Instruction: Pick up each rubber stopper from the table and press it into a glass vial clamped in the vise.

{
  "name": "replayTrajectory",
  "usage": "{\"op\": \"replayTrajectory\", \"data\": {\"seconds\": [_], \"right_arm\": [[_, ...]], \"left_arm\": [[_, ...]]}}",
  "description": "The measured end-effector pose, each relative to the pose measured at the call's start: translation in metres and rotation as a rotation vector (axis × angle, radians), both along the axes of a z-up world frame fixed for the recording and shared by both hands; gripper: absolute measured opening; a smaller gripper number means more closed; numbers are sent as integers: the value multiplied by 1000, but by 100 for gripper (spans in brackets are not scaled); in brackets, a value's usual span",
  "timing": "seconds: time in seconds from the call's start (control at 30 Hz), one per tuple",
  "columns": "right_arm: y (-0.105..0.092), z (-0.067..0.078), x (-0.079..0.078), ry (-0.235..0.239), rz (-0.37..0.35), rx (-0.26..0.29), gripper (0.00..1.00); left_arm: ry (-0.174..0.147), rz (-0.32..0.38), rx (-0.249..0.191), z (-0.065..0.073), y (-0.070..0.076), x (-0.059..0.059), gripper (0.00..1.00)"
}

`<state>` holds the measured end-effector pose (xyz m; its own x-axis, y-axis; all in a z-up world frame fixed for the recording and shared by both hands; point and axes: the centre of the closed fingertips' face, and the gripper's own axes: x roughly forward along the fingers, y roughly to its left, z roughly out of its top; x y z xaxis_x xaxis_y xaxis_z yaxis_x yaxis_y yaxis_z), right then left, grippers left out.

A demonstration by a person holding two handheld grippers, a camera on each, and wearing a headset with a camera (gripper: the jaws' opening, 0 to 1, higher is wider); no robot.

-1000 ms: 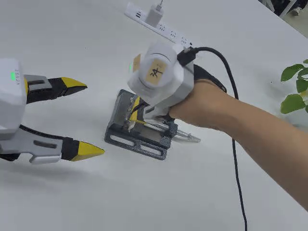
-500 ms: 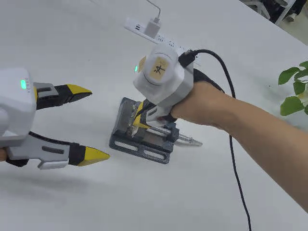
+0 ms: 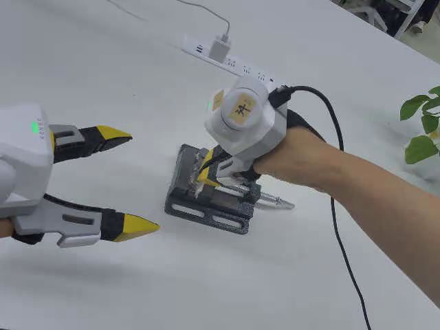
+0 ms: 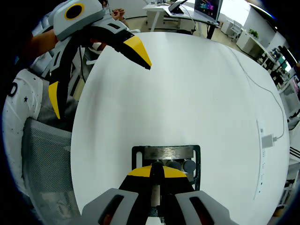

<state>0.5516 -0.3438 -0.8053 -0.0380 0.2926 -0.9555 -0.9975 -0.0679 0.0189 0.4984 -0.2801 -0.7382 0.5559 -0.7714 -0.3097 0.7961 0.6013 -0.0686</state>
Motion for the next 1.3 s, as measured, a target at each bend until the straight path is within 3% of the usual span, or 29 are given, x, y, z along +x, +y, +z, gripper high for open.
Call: {"op": "replayTrajectory", "data": {"seconds": [0.47, 0.73, 1.3], "right_arm": [[0, -1, 3, -16, -26, 46, 2], [0, 8, 3, -14, -63, 95, 4], [-19, 24, -6, -13, -185, 221, 18]], "left_arm": [[-3, -3, 19, 1, -1, -1, 74], [-4, -4, 28, 2, -1, -3, 74], [-3, -28, 68, 0, -3, -11, 81]]}}
